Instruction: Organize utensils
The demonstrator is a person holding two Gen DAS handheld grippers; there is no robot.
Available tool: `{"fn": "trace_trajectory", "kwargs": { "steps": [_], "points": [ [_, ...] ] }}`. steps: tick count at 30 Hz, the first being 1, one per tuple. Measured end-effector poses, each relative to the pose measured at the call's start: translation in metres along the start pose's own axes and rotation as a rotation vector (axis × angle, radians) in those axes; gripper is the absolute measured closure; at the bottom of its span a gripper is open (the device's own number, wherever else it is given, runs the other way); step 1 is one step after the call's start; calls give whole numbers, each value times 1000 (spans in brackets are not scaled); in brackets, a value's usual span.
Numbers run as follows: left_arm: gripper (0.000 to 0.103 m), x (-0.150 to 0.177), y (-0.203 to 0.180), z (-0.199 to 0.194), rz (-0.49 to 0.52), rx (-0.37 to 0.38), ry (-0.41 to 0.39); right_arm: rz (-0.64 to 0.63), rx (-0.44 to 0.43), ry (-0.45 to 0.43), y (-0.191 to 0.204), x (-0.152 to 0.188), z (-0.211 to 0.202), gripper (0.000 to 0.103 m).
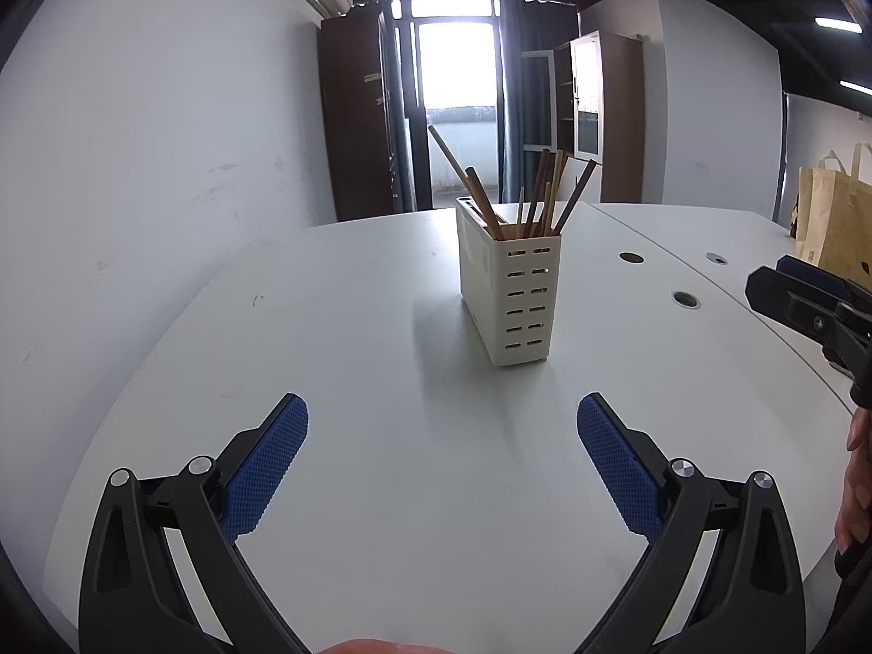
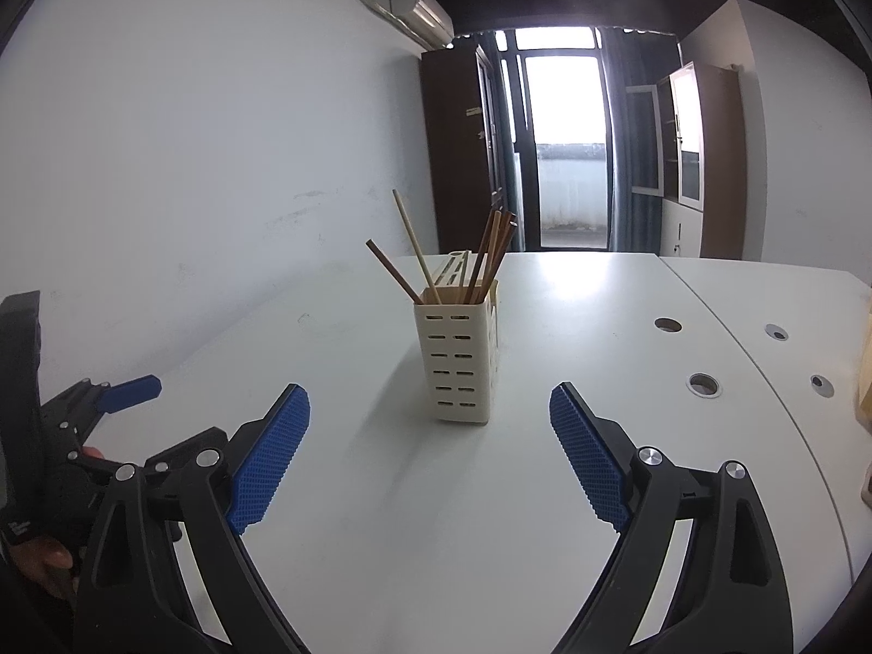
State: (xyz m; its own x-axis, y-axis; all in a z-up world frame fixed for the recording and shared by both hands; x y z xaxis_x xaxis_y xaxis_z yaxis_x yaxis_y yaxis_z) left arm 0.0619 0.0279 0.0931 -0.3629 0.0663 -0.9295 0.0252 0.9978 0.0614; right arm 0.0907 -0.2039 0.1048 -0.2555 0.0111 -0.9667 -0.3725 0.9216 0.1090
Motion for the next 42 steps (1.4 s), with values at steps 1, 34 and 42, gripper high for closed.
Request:
{"fn": "trace_trajectory", "kwargs": {
  "steps": [1,34,42],
  "points": [
    [6,0,-1,3,-6,-1,10,3,3,-1,-3,1,0,13],
    [6,1,-8,0,-20,-18,56,7,-47,2,-6,7,12,13],
    [6,2,-16,-5,-15,-14,57,12,-60,7,-6,9,15,13]
  ]
}}
Point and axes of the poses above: each gripper's, at about its wrist camera, not at the fingertips, and z roughly the way its jaws point, y to its left, x to its underside, the point moved 6 cm from there along z, roughly the way its jaws point, and after that the axes turned 10 degrees about -y, right-handed, at the moved point
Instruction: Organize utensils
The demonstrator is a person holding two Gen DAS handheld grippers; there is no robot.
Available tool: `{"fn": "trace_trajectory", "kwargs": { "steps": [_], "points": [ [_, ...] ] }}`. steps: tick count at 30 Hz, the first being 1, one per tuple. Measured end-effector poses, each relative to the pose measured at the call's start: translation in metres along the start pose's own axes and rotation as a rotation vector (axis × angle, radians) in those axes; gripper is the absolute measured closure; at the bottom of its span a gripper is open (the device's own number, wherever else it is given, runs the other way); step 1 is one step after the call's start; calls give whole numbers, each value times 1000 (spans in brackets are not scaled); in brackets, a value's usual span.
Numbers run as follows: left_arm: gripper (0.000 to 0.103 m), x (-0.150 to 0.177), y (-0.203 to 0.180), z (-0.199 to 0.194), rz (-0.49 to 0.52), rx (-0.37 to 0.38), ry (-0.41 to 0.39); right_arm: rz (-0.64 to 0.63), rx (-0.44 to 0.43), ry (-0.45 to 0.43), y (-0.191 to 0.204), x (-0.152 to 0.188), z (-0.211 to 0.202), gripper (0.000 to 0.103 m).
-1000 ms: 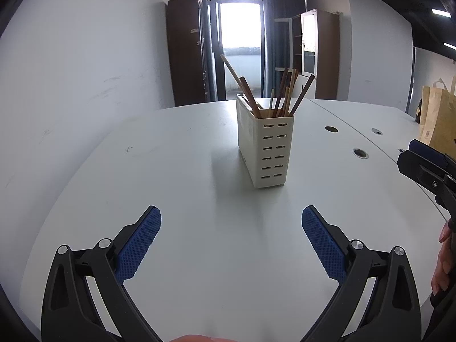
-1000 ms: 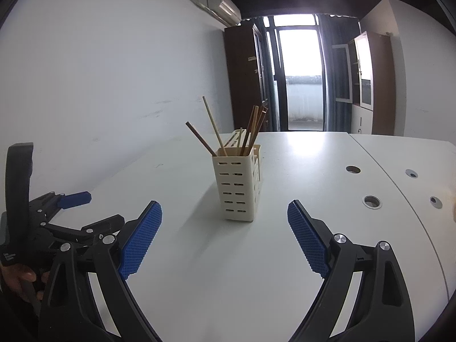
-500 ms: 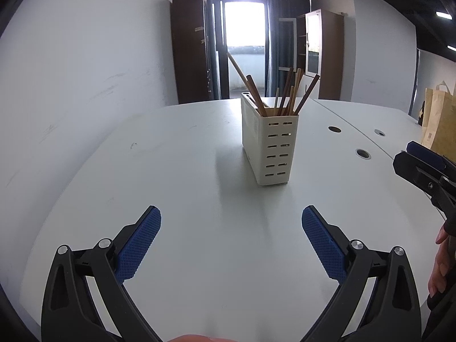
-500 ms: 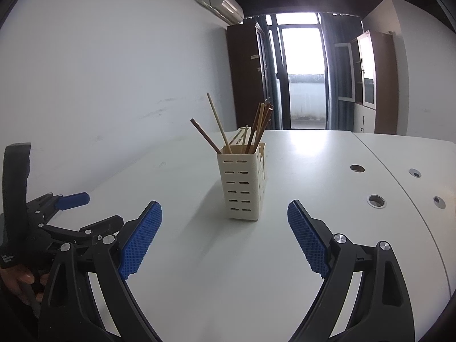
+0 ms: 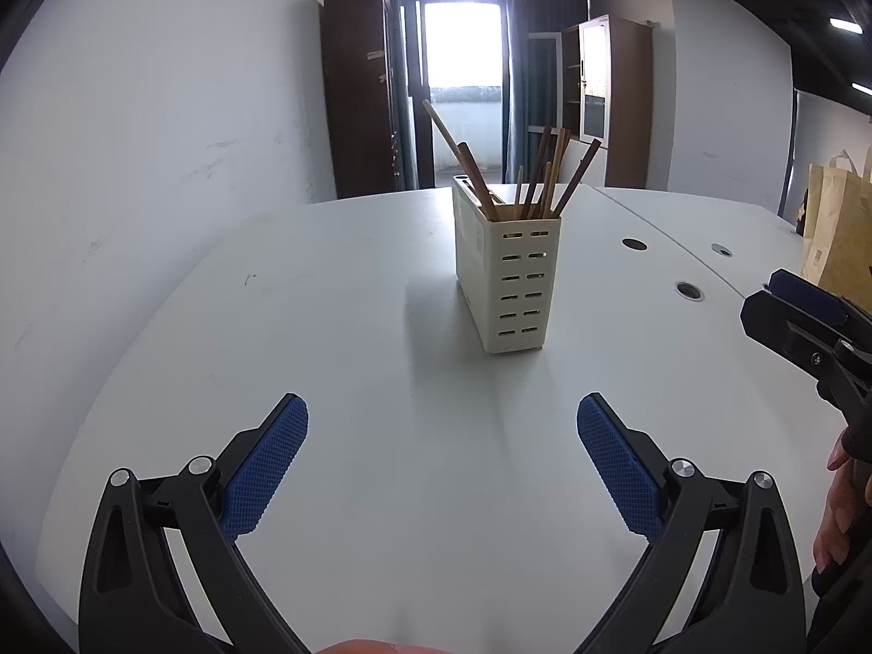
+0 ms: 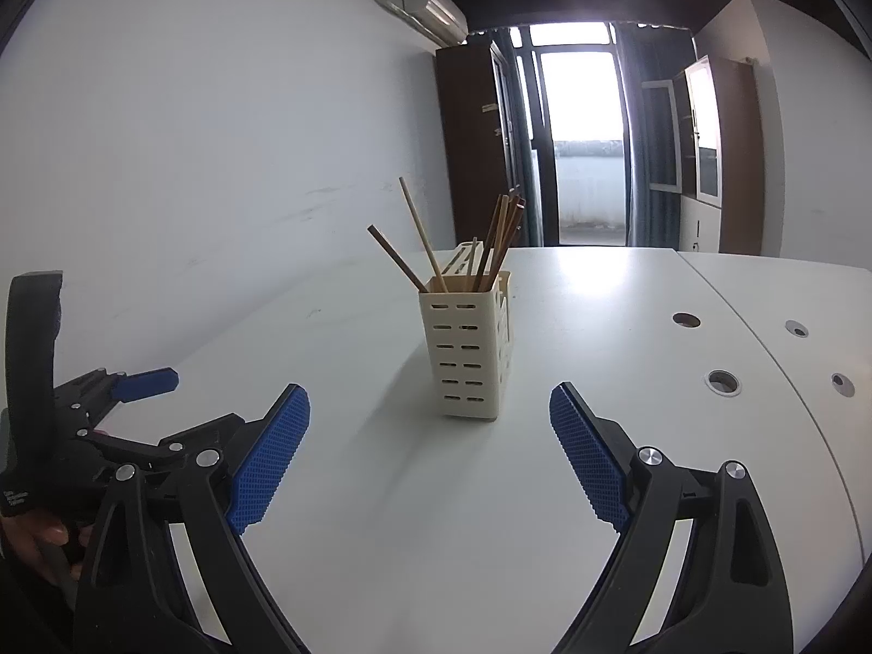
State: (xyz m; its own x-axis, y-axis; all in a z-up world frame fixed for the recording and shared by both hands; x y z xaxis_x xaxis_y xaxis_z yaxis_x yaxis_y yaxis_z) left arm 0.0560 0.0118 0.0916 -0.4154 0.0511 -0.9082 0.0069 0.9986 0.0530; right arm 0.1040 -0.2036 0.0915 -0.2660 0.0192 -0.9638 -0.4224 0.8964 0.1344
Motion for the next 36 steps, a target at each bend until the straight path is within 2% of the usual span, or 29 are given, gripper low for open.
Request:
{"fn": "trace_trajectory", "kwargs": {
  "steps": [15,19,23,28,36],
  "points": [
    [6,0,2,3,22,-44,1,-6,-18,2,4,2,2,13],
    [6,-5,6,5,59,-129,-32,-5,-29,-22,5,0,1,13],
    [6,-4,2,9,41,-82,-7,-7,-22,-7,3,2,5,13],
    [6,-3,-3,9,51,-71,-4,0,-15,5,0,5,7,13],
    [6,0,2,10,12,-71,15,-4,-24,11,5,6,10,13]
  ]
}}
Point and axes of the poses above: each gripper's, at about its wrist camera, not at the fingertips, and z roughly the way its jaws point, y to its left, x to its underside, the point moved 6 cm from there along z, roughly the way its jaws point, and after that the axes turned 10 degrees about -y, right-handed, at the moved point
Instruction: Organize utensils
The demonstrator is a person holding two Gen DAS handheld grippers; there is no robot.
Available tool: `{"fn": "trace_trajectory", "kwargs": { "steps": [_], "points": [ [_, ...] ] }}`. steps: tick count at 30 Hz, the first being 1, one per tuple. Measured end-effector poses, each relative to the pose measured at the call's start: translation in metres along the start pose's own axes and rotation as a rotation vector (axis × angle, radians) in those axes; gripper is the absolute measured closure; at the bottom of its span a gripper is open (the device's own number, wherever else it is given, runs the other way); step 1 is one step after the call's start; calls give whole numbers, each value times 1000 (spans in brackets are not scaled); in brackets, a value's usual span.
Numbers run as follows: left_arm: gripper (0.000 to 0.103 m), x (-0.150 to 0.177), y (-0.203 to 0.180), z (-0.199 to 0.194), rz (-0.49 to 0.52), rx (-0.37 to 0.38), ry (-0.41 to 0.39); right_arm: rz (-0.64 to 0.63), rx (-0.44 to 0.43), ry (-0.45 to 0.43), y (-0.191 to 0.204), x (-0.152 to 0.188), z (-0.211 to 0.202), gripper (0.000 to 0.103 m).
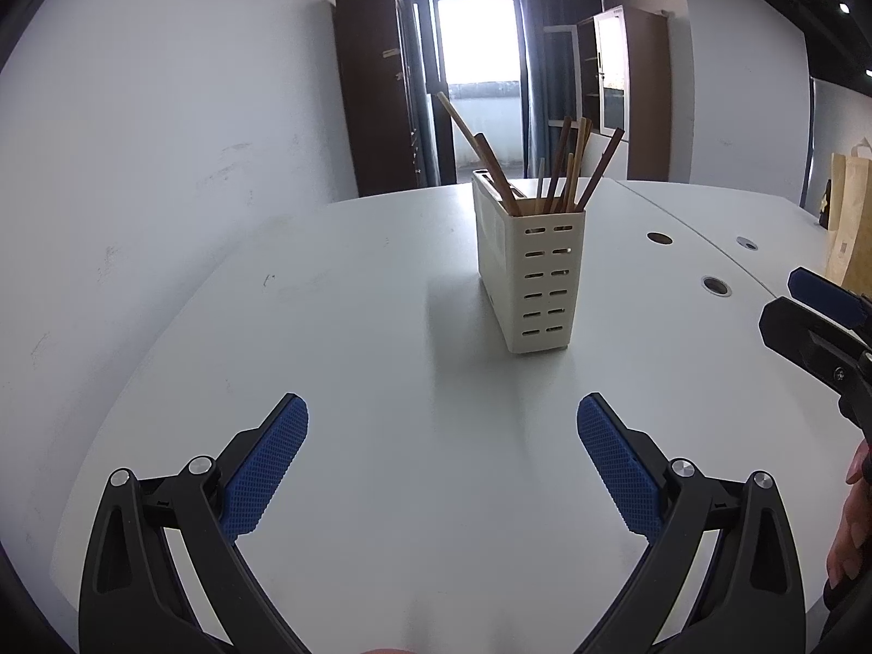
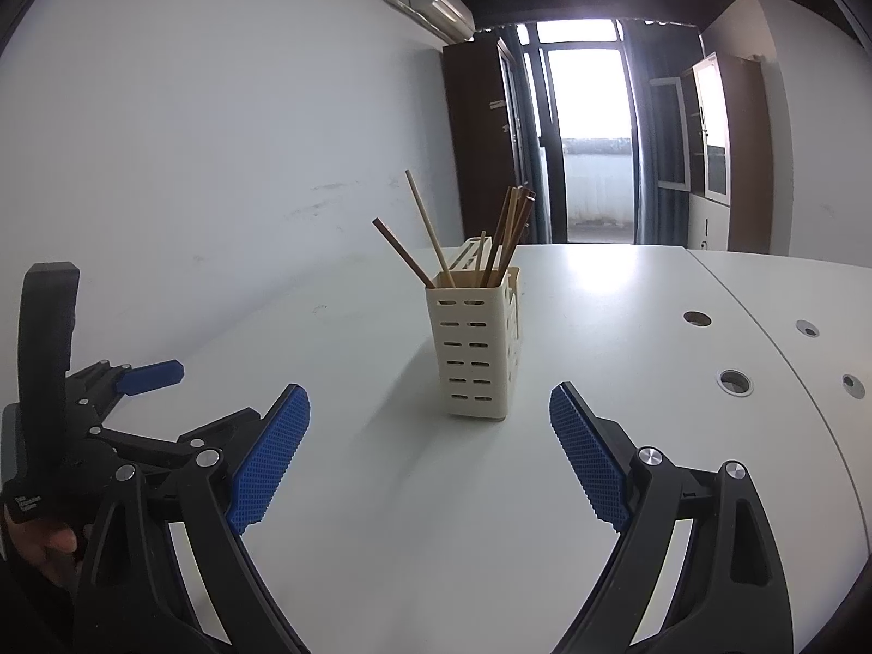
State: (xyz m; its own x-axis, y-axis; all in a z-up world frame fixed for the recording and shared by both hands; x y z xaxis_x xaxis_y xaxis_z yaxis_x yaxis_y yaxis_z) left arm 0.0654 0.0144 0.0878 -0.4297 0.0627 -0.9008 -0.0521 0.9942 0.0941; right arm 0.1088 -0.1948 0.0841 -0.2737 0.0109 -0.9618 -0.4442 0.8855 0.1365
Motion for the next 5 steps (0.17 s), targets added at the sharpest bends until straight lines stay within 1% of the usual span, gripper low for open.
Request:
{"fn": "trace_trajectory", "kwargs": {
  "steps": [5],
  "points": [
    [6,2,0,1,-11,14,10,10,10,8,-3,1,2,13]
  ]
}}
Point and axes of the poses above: each gripper's, at about its wrist camera, not at the fingertips, and z roughly the way its jaws point, y to its left, x to its underside, the point moved 6 cm from there along z, roughly the way its jaws point, and after that the axes turned 10 degrees about -y, right-handed, at the moved point
